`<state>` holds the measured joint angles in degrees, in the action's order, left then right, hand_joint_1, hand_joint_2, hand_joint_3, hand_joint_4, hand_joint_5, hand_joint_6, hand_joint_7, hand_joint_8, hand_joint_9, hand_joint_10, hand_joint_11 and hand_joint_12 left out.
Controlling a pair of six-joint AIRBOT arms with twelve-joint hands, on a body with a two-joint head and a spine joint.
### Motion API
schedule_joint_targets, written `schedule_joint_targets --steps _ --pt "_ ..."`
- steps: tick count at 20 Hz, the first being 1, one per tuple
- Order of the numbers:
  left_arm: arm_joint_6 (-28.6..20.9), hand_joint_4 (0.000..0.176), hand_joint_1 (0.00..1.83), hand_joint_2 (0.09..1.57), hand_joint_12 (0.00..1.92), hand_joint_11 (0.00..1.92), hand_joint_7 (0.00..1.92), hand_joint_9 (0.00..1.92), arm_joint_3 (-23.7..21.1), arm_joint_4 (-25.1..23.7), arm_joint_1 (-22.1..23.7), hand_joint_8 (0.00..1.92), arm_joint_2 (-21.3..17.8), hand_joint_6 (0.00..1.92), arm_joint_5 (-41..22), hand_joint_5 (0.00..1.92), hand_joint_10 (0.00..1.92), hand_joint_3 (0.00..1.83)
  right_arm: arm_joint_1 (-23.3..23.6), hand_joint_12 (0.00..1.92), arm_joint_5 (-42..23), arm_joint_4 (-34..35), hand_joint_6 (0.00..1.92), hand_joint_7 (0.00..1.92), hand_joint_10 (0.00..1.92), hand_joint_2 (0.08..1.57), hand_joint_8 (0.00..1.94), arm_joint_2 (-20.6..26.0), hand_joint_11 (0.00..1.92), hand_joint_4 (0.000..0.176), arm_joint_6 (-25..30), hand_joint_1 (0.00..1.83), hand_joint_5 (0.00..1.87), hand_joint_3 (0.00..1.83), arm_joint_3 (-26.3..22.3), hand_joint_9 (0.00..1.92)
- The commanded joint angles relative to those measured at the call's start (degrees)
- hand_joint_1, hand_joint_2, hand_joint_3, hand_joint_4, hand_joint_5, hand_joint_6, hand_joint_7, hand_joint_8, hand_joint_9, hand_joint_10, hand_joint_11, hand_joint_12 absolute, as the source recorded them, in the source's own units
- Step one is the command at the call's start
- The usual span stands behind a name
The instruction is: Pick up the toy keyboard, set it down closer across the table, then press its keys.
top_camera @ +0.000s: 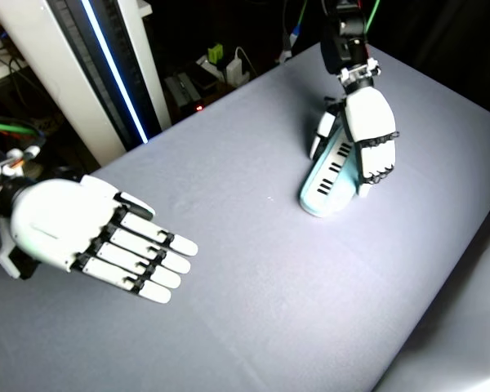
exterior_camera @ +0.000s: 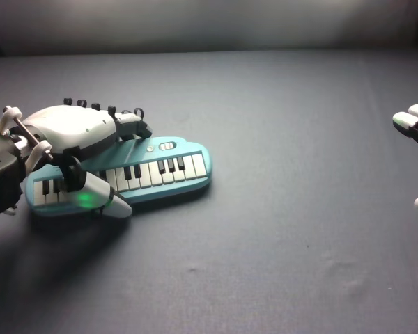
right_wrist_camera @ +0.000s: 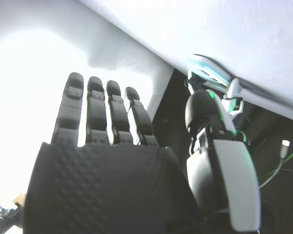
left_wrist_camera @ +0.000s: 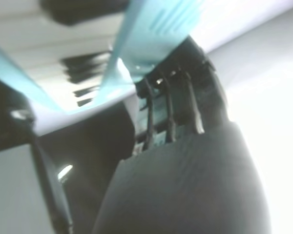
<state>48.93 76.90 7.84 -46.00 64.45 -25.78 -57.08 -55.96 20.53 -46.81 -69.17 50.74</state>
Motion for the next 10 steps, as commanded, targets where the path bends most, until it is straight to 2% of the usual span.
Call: schedule_joint_targets --steps 1,3,4,5,6,7,8,9,10 --pt "-1.62 0.000 1.44 1.14 1.92 0.33 0.18 0.26 -0.21 -1.42 1.17 1.45 -0.43 1.45 -9.87 0.19 1.68 0.00 0.24 0.00 -8.16 -0.42 0.00 0.00 0.00 1.36 0.00 0.35 0.00 0.000 0.42 0.26 0.00 0.00 -0.13 0.00" --pt "-4.54 0.000 1.40 1.15 1.92 0.38 0.19 0.30 -1.36 -6.11 2.43 1.49 -0.51 1.43 -12.06 0.19 1.72 0.00 0.23 0.00 -9.71 -0.71 0.00 0.00 0.00 1.36 0.00 0.82 0.00 0.000 0.54 0.30 0.00 0.00 -0.74 0.00" --pt "-5.15 0.000 1.39 1.13 1.92 0.23 0.23 0.28 -1.77 -7.68 3.09 1.45 -0.27 1.34 -12.62 0.22 1.68 0.00 0.23 0.00 -10.36 -0.91 0.00 0.00 0.00 1.36 0.00 1.01 0.00 0.000 0.73 0.28 0.00 0.00 -0.95 0.00" --pt "-6.85 0.000 1.31 1.26 1.92 0.24 0.52 0.29 -1.80 -10.64 4.10 1.56 0.56 1.35 -12.96 0.24 1.70 0.01 0.22 0.00 -11.30 -1.22 0.00 0.00 0.00 1.36 0.00 1.24 0.00 0.000 1.22 0.27 0.00 0.00 -1.17 0.00" --pt "-7.82 0.003 1.30 1.28 1.92 0.24 0.58 0.29 -1.59 -12.51 5.01 1.59 1.57 1.35 -12.49 0.24 1.71 0.01 0.11 0.00 -12.35 -1.68 0.00 0.00 0.00 1.36 0.00 1.45 0.00 0.000 2.11 0.27 0.00 0.00 -1.31 0.00" --pt "-9.08 0.000 1.38 1.18 1.92 0.40 0.28 0.30 -1.00 -14.33 5.86 1.50 2.96 1.34 -11.79 0.23 1.73 0.00 -0.14 0.00 -13.70 -2.28 0.00 0.00 0.00 1.35 0.00 1.71 0.00 0.007 3.17 0.20 0.00 0.00 -1.51 0.00" --pt "-11.76 0.000 1.37 1.12 1.80 0.49 0.29 0.40 0.62 -17.13 7.15 1.35 5.69 1.31 -10.84 0.28 1.60 0.00 -0.50 0.00 -15.43 -2.79 0.00 0.00 0.00 1.35 0.00 2.18 0.00 0.022 4.05 0.18 0.00 0.00 -1.95 0.00" --pt "-13.80 0.000 1.37 1.13 1.81 0.45 0.25 0.36 1.65 -19.03 7.88 1.37 7.28 1.24 -10.19 0.30 1.62 0.00 -0.76 0.00 -16.53 -2.95 0.00 0.00 0.00 1.35 0.00 2.44 0.00 0.032 4.26 0.16 0.00 0.00 -2.27 0.00" --pt "-16.02 0.000 1.39 1.13 1.88 0.39 0.20 0.30 3.23 -21.32 9.05 1.46 9.82 1.19 -9.12 0.30 1.69 0.00 -1.22 0.00 -17.82 -3.19 0.00 0.00 0.00 1.36 0.00 2.69 0.00 0.024 4.49 0.15 0.00 0.00 -2.60 0.00"
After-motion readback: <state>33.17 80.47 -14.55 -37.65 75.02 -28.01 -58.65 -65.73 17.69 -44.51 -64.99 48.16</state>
